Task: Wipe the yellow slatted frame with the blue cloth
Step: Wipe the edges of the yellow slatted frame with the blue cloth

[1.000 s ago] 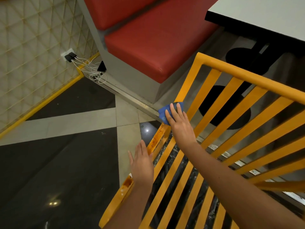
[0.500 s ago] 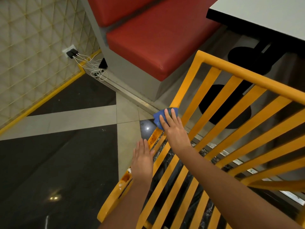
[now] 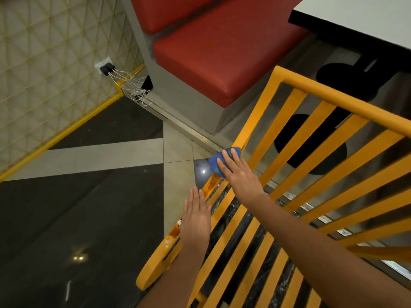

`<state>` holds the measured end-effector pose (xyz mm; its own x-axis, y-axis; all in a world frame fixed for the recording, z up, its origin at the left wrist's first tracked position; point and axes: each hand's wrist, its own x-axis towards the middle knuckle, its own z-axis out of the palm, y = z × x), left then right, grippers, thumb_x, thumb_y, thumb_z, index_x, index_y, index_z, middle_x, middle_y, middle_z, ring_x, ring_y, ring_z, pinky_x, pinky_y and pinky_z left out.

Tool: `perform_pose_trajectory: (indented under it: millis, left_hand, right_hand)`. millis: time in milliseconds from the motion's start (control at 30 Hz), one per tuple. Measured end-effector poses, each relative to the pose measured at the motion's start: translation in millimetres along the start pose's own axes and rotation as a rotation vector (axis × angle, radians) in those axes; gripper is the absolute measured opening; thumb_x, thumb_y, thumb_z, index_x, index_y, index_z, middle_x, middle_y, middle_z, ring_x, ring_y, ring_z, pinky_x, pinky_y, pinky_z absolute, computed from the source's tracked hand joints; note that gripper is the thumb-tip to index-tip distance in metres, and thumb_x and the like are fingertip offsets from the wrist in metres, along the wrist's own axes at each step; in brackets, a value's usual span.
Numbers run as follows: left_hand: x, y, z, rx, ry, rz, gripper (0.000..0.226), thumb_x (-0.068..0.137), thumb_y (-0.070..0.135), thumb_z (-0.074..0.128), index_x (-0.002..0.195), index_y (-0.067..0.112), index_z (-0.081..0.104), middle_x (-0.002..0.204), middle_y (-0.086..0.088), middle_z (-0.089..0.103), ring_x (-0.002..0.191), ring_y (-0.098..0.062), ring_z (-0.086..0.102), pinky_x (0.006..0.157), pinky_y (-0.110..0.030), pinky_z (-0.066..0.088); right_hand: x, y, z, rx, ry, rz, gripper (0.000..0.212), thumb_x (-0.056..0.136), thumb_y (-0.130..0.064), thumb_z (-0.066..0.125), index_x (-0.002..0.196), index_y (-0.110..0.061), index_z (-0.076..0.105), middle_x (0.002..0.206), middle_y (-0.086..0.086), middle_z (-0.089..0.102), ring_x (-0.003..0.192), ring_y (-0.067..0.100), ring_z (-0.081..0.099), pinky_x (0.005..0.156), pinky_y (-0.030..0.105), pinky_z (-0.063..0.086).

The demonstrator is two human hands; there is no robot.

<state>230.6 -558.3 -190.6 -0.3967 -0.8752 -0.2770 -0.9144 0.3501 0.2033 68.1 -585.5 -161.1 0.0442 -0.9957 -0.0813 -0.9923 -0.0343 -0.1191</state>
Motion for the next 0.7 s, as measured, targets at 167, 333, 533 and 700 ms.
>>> perform_pose_trajectory:
  millis: [167,333,533,700]
  left_hand:
    - [0.9,-2.5,3.4,0.028,0.098,0.028,0.050,0.083,0.026,0.051,0.123,-0.003,0.055,0.129,-0.020,0.055,0.120,-0.030,0.052,0.098,-0.043,0.034]
    - [4.5,-5.2,9.2,0.036,0.078,0.054,0.052,0.080,0.028,0.054,0.122,-0.002,0.056,0.128,-0.019,0.056,0.120,-0.029,0.053,0.097,-0.043,0.035]
    - [2.5,-5.0,11.4,-0.006,0.154,0.031,0.054,0.097,0.023,0.043,0.142,0.000,0.024,0.150,-0.016,0.020,0.140,-0.026,0.020,0.109,-0.041,0.007]
    - [4.8,-5.5,15.3,-0.031,0.135,0.031,0.057,0.092,0.019,0.053,0.139,-0.003,0.030,0.148,-0.019,0.028,0.138,-0.028,0.027,0.109,-0.042,0.012]
  right_hand:
    - [14.2,16.4,-9.9,0.044,0.100,0.081,0.073,0.089,0.010,0.046,0.150,-0.010,0.010,0.158,0.013,-0.002,0.145,0.033,-0.008,0.118,0.042,0.001]
    - [-9.2,-12.9,12.6,0.059,0.012,0.036,0.078,0.088,0.010,0.047,0.150,-0.012,0.004,0.158,0.011,-0.006,0.144,0.031,-0.014,0.118,0.042,0.000]
    - [12.6,23.2,-9.8,-0.014,0.095,0.064,0.075,0.087,0.010,0.047,0.150,-0.011,0.012,0.159,0.011,0.001,0.145,0.032,-0.007,0.117,0.046,0.006]
    - [-3.9,-7.9,14.0,0.038,0.113,0.073,0.082,0.081,0.011,0.056,0.148,-0.010,0.014,0.158,0.015,0.008,0.144,0.036,-0.001,0.116,0.045,0.006]
